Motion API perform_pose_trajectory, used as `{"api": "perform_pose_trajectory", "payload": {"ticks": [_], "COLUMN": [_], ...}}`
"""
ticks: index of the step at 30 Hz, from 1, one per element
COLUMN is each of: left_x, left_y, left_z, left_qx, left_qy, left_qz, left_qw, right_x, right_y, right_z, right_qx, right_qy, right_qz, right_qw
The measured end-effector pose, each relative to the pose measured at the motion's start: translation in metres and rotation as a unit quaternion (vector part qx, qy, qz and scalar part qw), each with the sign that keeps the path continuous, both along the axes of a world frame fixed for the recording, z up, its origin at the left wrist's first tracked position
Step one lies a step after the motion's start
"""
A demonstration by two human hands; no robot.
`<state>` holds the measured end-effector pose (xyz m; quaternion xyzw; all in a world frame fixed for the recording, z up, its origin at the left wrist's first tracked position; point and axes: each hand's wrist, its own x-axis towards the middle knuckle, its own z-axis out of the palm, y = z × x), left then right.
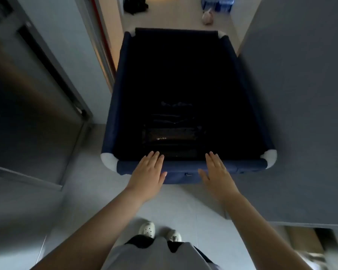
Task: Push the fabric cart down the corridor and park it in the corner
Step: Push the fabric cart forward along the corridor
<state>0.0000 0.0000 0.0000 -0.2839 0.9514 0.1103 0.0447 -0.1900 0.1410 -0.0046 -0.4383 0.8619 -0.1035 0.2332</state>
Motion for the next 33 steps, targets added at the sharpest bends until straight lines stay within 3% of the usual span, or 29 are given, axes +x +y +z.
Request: {"api": "perform_pose_trajectory", "payload": {"ticks": [6, 13, 33], "left_x": [0.003, 0.002, -0.054], "left_y": [0.012, 0.012, -0.095], "left_z": [-0.036, -0.05, -0.051], "left_qx": [0.012, -0.012, -0.03], "left_qy": [-0.059, -0.036, -0.06], "left_qz": [0.004, 0.01, -0.01], "left_qw": [0.998, 0.999, 0.998], "right_x": [0.0, -0.008, -0.059], "right_y": [0.015, 0.018, -0.077], "right_z": [-0.039, -0.053, -0.052], "right_qx": [0.054, 0.04, 0.063], "right_qy": [0.071, 0.125, 0.161], "right_qz": [0.061, 0.101, 0.125], "right_qw": [0.994, 0.986, 0.977]}}
